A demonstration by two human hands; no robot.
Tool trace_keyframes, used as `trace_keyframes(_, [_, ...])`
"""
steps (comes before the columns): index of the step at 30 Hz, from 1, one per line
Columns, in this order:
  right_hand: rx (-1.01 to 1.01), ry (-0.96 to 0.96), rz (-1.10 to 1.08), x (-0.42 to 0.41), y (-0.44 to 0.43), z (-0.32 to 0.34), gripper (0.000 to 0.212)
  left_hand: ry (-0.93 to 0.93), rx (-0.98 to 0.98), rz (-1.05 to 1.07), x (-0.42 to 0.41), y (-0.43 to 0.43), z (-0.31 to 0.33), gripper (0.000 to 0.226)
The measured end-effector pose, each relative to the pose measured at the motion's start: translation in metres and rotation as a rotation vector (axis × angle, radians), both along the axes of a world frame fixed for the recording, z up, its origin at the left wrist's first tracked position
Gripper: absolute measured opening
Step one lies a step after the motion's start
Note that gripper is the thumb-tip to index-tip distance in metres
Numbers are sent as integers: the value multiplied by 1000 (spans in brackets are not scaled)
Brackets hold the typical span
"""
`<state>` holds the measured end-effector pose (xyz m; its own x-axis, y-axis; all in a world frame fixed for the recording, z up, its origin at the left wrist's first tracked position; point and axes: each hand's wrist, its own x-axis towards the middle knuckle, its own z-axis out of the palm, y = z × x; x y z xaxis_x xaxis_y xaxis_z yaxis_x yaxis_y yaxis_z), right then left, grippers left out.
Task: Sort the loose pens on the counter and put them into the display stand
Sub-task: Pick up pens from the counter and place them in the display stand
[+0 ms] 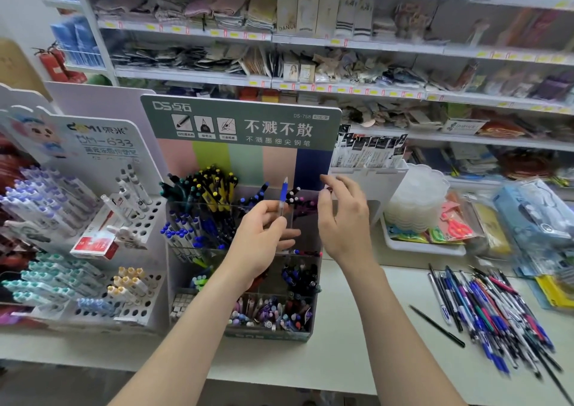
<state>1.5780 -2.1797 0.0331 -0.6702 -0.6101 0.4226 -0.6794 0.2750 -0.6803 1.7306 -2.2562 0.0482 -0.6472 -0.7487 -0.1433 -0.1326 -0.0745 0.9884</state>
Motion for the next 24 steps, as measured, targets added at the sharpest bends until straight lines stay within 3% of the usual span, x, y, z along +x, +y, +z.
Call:
trace_keyframes(3, [18,7,94,10,5,-3,44,-17,-62,18,3,0,-4,27])
trace_keyframes(7, [96,33,36,-7,6,0,32,-76,-117,103,7,0,-15,27])
trace_keyframes(10, [212,-8,184,-5,4,2,54,-142,-158,138,9,-3,-24,29])
trace_keyframes(13, [157,-8,282,3,-1,-3,68,-169,-134,149,12,-2,-23,34])
trace_keyframes(17, [-17,18,147,16,-6,-6,54,-160,-127,158,21,-2,-19,34])
trace_keyframes(20, [-161,177,74,41,-1,-7,46,-84,-62,183,30,-3,-16,29])
trace_keyframes(24, [-116,310,275,69,-3,-26,37,-65,-114,250,43,-4,-16,18])
